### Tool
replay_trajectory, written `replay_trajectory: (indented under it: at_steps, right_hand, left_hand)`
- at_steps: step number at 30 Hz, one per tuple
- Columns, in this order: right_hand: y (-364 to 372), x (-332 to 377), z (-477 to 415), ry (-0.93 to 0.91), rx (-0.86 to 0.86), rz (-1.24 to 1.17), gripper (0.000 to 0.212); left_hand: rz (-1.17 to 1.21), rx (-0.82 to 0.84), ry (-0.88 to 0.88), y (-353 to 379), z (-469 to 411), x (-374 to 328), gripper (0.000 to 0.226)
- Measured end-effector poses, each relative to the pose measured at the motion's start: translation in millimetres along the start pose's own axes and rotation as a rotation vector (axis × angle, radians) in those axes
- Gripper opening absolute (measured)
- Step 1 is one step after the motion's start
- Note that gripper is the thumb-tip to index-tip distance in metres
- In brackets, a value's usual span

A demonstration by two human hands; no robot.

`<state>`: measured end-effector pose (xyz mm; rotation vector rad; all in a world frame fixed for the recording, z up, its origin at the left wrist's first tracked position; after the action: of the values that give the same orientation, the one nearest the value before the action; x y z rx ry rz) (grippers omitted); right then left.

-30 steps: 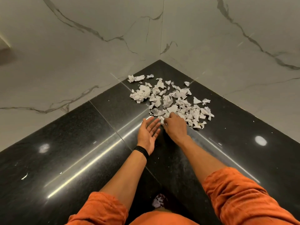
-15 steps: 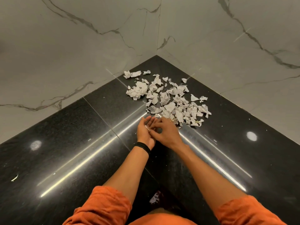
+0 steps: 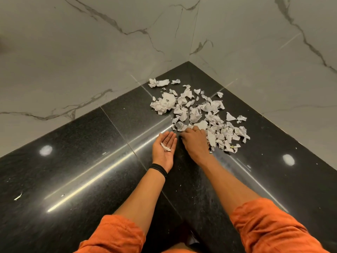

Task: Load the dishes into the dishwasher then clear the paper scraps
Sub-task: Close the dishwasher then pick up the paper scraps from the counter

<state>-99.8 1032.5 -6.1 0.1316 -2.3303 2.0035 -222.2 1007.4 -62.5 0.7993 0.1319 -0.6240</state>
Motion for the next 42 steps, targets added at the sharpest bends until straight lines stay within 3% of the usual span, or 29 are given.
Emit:
replay_trajectory:
  at_steps: [3, 7, 10, 12, 16, 20, 22, 26, 34, 39, 42]
  right_hand:
    - [-0.2, -4.3, 11.2, 0.026, -0.046, -0.066, 0.018]
    - [-16.4, -21.5, 25.8, 0.329, -0.164, -0.699, 0.013]
    - [-25.6, -5.8, 25.5, 0.312, -0.121, -0.887, 0.012]
    - [-33.3, 6.9, 22.9, 0.236, -0.085, -0.888, 0.01]
    - [-40.3, -12.4, 5.2, 0.284, -0.198, -0.788, 0.014]
    - [-16.6, -13.3, -19.4, 0.116, 0.029, -0.239, 0.038]
    - [-8.3, -10.4, -20.4, 0.051, 0.081, -0.114, 0.035]
    - [-13.0, -9.7, -6.6, 0.012, -0.032, -0.03, 0.018]
    - [-53.5, -21.5, 26.0, 0.222, -0.303, -0.375, 0.023]
    - [-25.7, 32.0, 23.1, -0.041, 0.002, -0.344, 0.037]
    - [-24.3, 31.8, 11.4, 0.014, -0.057, -0.562, 0.028]
  left_hand:
    - [-0.055, -0.003, 0.009, -0.7, -2.9, -0.3, 0.027]
    - [-0.124, -0.013, 0.001, -0.1, -7.7, 6.0, 0.031]
    - [-0.155, -0.005, -0.039, 4.5, -6.5, 15.4, 0.046]
    - [-0.137, -0.006, -0.059, 5.3, -6.1, 18.3, 0.049]
    - [-0.004, -0.009, -0.063, 6.6, -3.6, 10.6, 0.038]
    - [0.029, -0.016, -0.043, 2.6, -3.3, 0.9, 0.035]
    - [0.03, -0.023, -0.042, 1.0, -4.5, -2.0, 0.034]
    - [-0.024, -0.027, -0.006, -1.9, -6.7, -4.9, 0.035]
    - [-0.102, -0.057, 0.036, 0.6, -3.0, 3.2, 0.041]
    - [-0.08, -0.037, -0.047, 15.2, 1.3, 12.8, 0.032]
    - [-0.022, -0.055, -0.066, 12.9, -1.8, 9.4, 0.026]
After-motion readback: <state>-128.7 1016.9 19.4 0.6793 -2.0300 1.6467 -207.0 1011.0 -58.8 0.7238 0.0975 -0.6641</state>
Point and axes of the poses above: each hand's wrist, its own z-axis away from the middle knuckle, its own y-axis out of the palm, x = y × z, the point moved 9 cm from there along -z, towards the middle knuckle, and after that the axes turned 4 degrees about -x, right-handed, at the moved point
